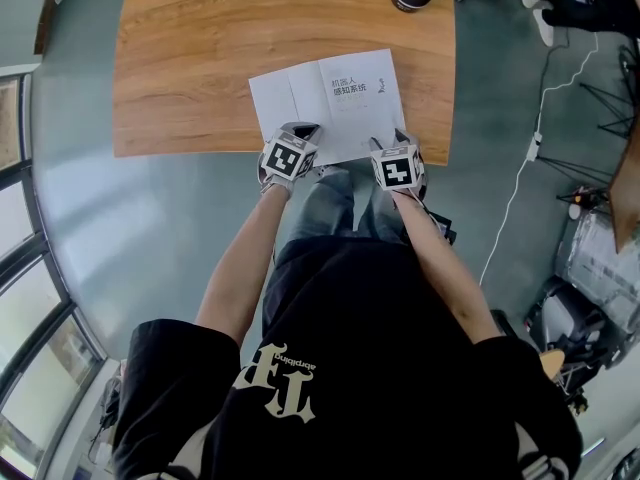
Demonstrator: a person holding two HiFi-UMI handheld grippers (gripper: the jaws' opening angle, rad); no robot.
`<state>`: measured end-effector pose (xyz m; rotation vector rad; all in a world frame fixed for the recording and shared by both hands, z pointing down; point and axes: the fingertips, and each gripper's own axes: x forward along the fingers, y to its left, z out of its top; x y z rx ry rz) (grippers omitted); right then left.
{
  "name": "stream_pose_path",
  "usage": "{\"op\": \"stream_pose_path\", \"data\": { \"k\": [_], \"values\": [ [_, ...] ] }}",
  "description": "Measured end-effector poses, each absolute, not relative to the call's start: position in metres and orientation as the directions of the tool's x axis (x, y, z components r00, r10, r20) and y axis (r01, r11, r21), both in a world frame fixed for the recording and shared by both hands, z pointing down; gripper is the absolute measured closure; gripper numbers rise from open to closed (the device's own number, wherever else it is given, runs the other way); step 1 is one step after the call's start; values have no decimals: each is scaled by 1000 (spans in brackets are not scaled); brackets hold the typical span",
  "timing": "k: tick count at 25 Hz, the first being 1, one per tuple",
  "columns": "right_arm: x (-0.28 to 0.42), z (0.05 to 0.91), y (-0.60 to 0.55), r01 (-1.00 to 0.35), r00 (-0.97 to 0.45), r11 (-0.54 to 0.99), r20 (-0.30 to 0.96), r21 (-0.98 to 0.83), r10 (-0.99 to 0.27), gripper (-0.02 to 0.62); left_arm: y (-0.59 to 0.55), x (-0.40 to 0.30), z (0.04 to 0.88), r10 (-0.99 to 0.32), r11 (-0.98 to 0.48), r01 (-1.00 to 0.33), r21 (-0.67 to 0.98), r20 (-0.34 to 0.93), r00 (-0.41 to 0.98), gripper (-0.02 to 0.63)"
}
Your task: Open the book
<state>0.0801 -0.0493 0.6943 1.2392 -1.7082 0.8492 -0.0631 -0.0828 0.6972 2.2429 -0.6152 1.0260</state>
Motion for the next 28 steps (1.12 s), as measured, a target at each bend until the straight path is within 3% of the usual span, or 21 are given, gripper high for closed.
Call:
{"op": "stream_pose_path", "data": {
  "k": [11,18,23,28],
  "values": [
    [82,668,-53,-949,-293,240,856,-205,-427,381,-81,-57,659,-191,-738,-585,337,727,659,601],
    [116,684,-51,-959,-280,154,874,-237,-398,358,-70,-52,672,-150,-738,-582,341,758,635,601],
    [118,693,-45,-957,-281,180,882,-227,-378,359,-63,-53,678,-146,-723,-596,349,766,626,601],
    [122,680,-50,-961,-272,164,862,-223,-427,447,-64,-53,679,-152,-721,-602,342,770,620,601]
  ]
}}
